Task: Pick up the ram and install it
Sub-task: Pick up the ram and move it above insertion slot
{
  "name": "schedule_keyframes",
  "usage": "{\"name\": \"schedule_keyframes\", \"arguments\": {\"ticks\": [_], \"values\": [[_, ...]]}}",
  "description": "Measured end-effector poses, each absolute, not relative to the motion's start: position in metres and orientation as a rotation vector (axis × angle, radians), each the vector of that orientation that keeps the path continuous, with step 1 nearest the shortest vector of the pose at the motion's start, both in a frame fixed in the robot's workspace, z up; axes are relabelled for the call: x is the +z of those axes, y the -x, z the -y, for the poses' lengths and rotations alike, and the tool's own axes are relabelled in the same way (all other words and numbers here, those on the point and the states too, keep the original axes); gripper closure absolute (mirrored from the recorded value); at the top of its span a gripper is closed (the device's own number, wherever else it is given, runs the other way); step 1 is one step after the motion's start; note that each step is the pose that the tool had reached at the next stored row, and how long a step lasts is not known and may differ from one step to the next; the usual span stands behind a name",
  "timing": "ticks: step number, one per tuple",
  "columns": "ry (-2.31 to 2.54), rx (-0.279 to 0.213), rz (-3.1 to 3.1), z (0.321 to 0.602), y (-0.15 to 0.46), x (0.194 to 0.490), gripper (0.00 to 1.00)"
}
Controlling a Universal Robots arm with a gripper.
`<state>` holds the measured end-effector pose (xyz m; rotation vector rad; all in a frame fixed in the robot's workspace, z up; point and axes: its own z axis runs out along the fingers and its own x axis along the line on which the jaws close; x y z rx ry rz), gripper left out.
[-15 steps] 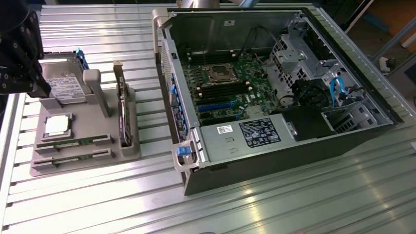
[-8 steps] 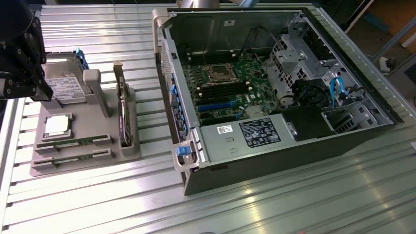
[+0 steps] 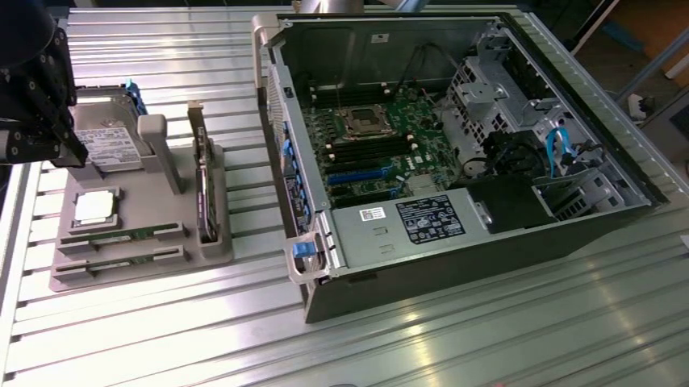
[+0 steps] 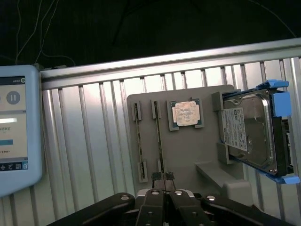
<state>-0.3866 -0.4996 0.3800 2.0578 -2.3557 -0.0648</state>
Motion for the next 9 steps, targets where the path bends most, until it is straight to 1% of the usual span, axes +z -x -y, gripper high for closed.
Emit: {"name": "schedule_keyframes", "arguments": {"ticks": [2, 4, 5, 6, 9], "values": [[-2.058, -0.065, 2.356, 0.4997, 0.3866, 0.38, 0.89], [-2.058, -0.065, 2.356, 0.4996, 0.3866, 0.38, 0.76], [-2.058, -0.065, 2.356, 0.4996, 0.3866, 0.38, 0.76], [-2.058, -0.065, 2.356, 0.4996, 0.3866, 0.38, 0.7], [-2.058, -0.065, 2.356, 0.5006, 0.3868, 0.3765, 0.7]]}}
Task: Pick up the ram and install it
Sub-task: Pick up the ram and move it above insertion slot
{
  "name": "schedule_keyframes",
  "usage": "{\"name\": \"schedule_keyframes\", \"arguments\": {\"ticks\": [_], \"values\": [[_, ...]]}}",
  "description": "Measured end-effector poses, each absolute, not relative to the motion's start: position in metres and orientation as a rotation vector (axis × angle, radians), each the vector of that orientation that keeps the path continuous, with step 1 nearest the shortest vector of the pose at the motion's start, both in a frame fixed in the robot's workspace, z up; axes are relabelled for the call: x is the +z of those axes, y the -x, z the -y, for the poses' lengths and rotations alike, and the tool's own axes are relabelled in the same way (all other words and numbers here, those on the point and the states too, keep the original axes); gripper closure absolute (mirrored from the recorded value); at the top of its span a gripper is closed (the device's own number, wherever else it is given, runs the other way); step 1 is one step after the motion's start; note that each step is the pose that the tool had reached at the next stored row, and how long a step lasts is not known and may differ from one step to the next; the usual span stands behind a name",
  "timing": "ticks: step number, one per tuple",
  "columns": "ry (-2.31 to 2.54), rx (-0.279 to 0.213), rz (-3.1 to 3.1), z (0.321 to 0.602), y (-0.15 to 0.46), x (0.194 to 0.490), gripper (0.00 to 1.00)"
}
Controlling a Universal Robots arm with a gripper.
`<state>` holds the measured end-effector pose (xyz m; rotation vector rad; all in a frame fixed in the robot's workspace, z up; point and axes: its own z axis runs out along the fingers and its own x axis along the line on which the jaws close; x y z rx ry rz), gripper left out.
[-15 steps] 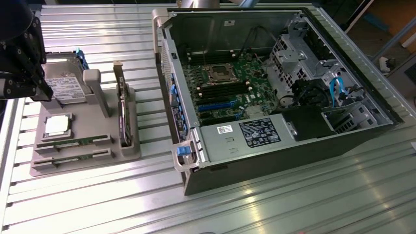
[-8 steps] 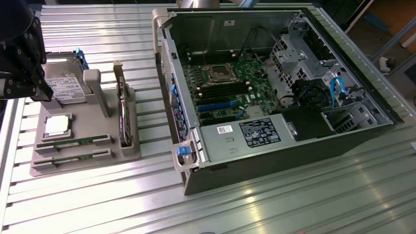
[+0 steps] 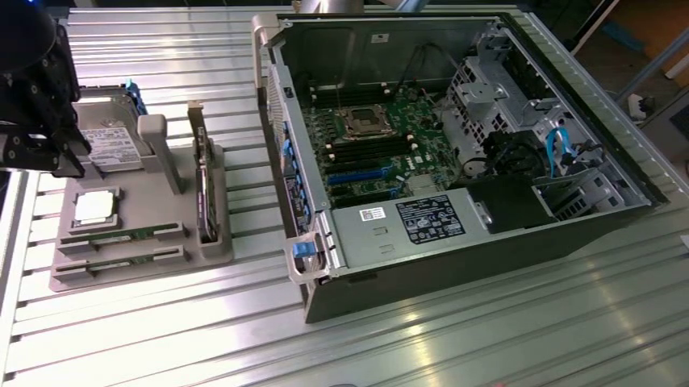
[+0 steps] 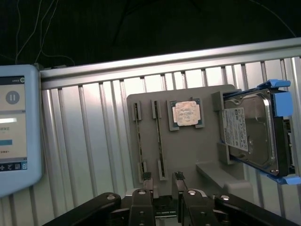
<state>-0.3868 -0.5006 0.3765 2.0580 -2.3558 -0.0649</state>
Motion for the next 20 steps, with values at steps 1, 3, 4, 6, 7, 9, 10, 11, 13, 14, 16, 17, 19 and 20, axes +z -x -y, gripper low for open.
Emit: {"name": "schedule_keyframes", "arguments": {"ticks": [1, 3, 4, 6, 7, 9, 10, 11, 13, 14, 16, 17, 19, 20], "values": [[-2.058, -0.065, 2.356, 0.502, 0.387, 0.375, 0.7], [-2.058, -0.065, 2.356, 0.504, 0.387, 0.373, 0.7], [-2.058, -0.065, 2.356, 0.506, 0.388, 0.371, 0.7], [-2.058, -0.065, 2.356, 0.507, 0.388, 0.368, 0.7], [-2.058, -0.065, 2.356, 0.508, 0.388, 0.367, 0.7], [-2.058, -0.065, 2.356, 0.509, 0.389, 0.364, 0.7], [-2.058, -0.065, 2.356, 0.51, 0.389, 0.362, 0.7], [-2.058, -0.065, 2.355, 0.51, 0.389, 0.361, 0.7], [-2.059, -0.065, 2.355, 0.511, 0.389, 0.359, 0.7], [-2.059, -0.065, 2.355, 0.512, 0.39, 0.358, 0.7], [-2.059, -0.065, 2.356, 0.513, 0.39, 0.355, 0.7], [-2.059, -0.065, 2.355, 0.514, 0.39, 0.354, 0.7], [-2.059, -0.065, 2.355, 0.515, 0.39, 0.35, 0.7], [-2.059, -0.065, 2.355, 0.516, 0.39, 0.349, 0.7]]}}
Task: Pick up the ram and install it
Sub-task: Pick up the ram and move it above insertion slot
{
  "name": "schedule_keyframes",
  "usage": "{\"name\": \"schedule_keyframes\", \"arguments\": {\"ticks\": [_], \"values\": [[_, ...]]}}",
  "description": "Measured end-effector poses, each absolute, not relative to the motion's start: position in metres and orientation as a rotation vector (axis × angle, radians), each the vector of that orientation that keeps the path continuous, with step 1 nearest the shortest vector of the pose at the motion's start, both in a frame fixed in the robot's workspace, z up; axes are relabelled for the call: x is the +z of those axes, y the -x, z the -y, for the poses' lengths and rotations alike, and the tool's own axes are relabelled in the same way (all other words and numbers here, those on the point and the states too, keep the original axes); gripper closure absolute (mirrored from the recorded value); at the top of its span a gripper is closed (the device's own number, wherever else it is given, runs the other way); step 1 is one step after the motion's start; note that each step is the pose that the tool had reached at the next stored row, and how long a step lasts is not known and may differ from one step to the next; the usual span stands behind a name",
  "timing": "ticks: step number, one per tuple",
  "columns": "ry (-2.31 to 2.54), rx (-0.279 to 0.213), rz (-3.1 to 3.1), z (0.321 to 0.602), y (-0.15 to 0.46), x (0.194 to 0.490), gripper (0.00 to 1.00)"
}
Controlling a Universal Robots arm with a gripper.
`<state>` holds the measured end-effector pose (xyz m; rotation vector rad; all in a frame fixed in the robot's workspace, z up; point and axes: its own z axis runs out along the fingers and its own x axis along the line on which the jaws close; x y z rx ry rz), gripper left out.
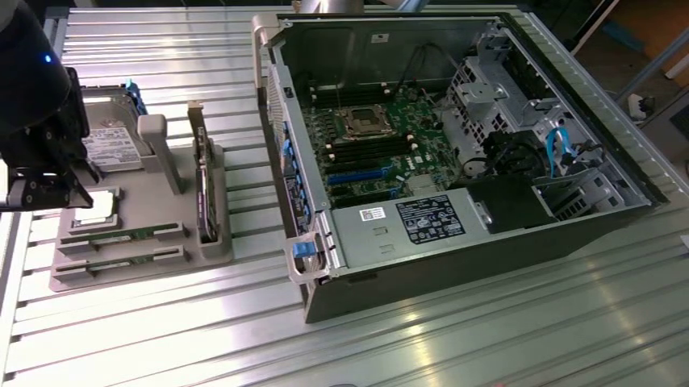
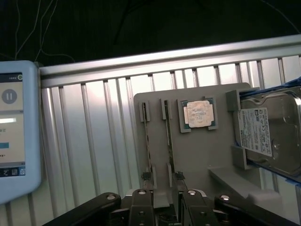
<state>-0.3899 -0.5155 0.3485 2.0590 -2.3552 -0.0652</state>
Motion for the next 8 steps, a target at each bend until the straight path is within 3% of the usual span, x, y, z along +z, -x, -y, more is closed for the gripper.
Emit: {"name": "schedule_keyframes", "arguments": {"ticks": [8], "values": [[-2.062, -0.065, 2.355, 0.5172, 0.3902, 0.3436, 0.7]]}}
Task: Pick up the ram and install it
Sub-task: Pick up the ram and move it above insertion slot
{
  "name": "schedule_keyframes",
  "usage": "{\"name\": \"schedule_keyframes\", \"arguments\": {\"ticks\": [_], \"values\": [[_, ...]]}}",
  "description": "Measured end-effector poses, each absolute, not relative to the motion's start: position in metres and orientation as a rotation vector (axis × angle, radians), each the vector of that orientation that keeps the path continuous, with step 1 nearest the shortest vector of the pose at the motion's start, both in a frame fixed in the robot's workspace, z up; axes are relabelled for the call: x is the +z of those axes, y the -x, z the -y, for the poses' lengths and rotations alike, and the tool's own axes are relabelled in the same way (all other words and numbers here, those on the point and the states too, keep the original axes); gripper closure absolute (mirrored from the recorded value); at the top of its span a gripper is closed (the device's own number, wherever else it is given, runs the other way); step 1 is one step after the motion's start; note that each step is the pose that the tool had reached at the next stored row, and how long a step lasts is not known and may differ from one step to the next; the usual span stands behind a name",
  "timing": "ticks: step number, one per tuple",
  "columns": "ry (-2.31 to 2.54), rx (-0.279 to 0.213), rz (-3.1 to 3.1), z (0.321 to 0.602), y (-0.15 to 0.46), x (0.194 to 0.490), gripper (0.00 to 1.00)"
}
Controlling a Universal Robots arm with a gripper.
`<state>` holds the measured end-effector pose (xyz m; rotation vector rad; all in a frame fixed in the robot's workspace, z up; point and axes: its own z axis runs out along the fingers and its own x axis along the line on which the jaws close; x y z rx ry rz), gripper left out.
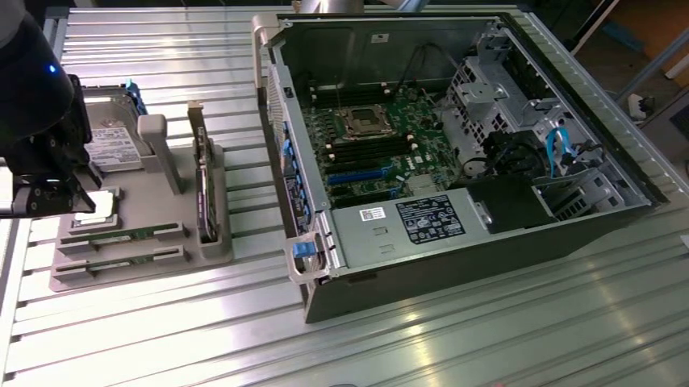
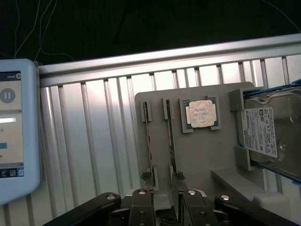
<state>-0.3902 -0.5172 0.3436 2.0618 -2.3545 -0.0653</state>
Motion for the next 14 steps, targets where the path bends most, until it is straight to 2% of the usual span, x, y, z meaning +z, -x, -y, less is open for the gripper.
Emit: {"name": "schedule_keyframes", "arguments": {"ticks": [14], "values": [[-2.082, -0.066, 2.344, 0.5172, 0.3909, 0.3429, 0.7]]}}
